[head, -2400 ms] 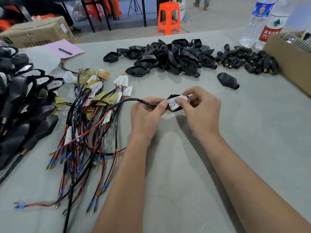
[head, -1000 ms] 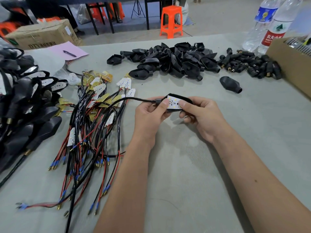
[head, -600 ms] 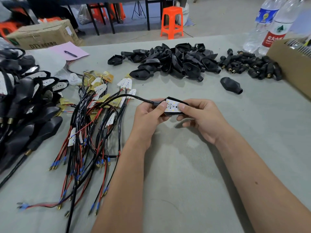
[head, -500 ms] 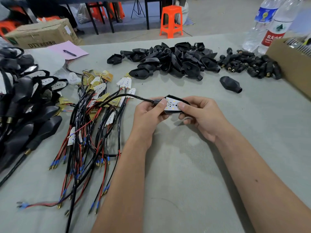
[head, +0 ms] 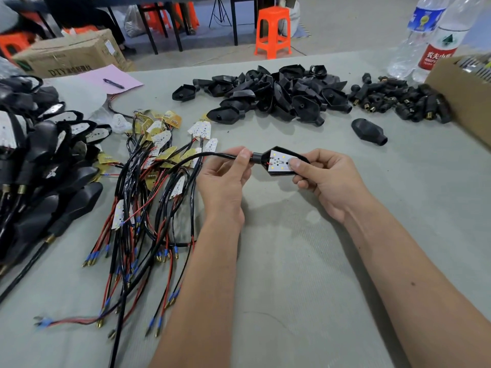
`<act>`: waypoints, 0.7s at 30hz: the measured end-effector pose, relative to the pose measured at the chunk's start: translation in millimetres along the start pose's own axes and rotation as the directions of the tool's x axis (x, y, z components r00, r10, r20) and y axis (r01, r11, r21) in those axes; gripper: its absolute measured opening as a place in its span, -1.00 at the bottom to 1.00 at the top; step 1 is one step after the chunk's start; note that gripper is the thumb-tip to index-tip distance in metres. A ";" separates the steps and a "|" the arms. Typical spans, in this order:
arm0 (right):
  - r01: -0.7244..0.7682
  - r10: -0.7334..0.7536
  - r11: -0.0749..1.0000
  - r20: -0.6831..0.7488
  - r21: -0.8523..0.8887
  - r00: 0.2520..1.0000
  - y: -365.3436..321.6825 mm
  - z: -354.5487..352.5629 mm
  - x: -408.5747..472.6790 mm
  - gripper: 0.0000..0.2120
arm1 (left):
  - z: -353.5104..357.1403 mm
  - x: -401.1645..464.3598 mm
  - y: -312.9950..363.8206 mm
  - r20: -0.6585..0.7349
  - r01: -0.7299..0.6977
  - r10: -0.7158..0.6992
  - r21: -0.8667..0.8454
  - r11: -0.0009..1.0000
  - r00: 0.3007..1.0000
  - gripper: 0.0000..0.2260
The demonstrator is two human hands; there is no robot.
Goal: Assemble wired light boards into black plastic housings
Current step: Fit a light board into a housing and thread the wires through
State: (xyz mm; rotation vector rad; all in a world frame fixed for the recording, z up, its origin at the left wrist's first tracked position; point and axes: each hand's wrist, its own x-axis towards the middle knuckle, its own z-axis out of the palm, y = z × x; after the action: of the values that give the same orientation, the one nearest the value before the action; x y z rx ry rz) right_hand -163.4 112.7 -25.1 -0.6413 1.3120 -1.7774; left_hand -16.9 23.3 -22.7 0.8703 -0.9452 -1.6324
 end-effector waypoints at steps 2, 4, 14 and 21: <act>0.002 -0.002 1.000 -0.005 0.001 1.000 0.6 0.2 -0.2 -0.81 | 1.1 -0.6 -1.2 -0.025 0.000 0.001 0.009 1.000 1.000 -0.95; 0.005 -0.005 1.000 -0.027 0.000 1.000 1.2 0.0 0.3 -0.81 | 2.4 -1.7 -0.9 -0.054 0.019 -0.019 -0.001 1.000 0.998 -0.96; -0.005 0.004 1.000 -0.026 -0.011 1.000 -1.1 -1.3 -0.5 -0.83 | 4.9 -3.4 -2.5 -0.056 -0.004 0.005 0.006 1.000 0.998 -0.90; -0.002 -0.002 0.997 -0.042 -0.077 0.999 -3.2 -5.8 -0.1 -0.88 | 2.2 -0.5 -1.1 -0.086 -0.037 0.042 0.057 0.998 0.995 -0.94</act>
State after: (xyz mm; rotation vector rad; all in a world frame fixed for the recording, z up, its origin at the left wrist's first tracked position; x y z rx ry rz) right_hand -168.9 116.3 -24.0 -0.6496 1.4144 -1.7556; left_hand -19.2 24.3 -22.6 0.9474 -0.9445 -1.5282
